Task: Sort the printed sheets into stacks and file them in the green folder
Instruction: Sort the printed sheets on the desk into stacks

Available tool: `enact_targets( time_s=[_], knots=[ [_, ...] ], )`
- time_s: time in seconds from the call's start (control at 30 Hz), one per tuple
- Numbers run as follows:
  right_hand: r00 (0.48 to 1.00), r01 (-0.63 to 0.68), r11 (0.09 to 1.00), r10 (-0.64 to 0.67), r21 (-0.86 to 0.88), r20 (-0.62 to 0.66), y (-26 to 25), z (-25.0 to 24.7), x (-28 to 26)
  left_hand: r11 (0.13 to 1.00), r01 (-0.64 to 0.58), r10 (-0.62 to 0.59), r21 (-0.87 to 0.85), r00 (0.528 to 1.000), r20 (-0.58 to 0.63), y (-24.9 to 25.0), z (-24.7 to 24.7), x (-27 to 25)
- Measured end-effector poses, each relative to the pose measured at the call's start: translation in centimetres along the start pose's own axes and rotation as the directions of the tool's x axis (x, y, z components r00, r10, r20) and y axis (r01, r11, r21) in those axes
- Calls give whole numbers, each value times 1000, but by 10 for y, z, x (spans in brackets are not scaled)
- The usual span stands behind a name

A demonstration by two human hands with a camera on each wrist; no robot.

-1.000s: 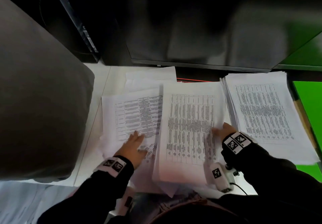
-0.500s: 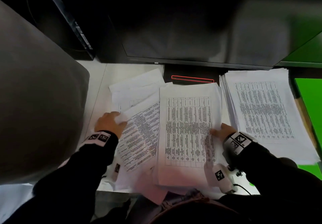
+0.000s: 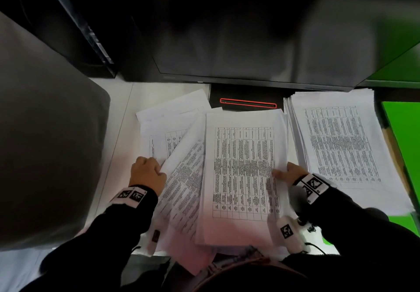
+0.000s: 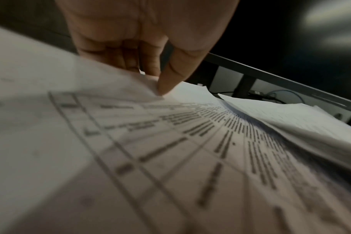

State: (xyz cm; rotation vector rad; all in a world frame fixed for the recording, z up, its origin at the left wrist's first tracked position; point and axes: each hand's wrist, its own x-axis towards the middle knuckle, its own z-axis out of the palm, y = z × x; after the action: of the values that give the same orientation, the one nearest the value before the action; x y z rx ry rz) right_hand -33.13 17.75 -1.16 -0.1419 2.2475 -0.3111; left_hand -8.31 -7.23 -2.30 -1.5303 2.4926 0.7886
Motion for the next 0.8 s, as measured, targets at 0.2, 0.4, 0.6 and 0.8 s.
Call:
enact_targets(
  time_s=[0.2,0.4,0.6,0.8],
  knots=[
    [1000,22,999,-23,43,14,-2,0,-6,962,110,-94,-248,993,73,12,8,-9],
    [999,36,995,-37,91,7,1,2,-8,988,59,-52,-146,997,48,3,11,-14],
    [998,54,994,-55,99,5,3,1,-11,910,147,-182,-387,982,-56,-21,-18,-25],
    [990,139,965,-141,223,-8,-5,16,-20,772,110,-56,-626,993,105,-27,-14,-36]
  ],
)
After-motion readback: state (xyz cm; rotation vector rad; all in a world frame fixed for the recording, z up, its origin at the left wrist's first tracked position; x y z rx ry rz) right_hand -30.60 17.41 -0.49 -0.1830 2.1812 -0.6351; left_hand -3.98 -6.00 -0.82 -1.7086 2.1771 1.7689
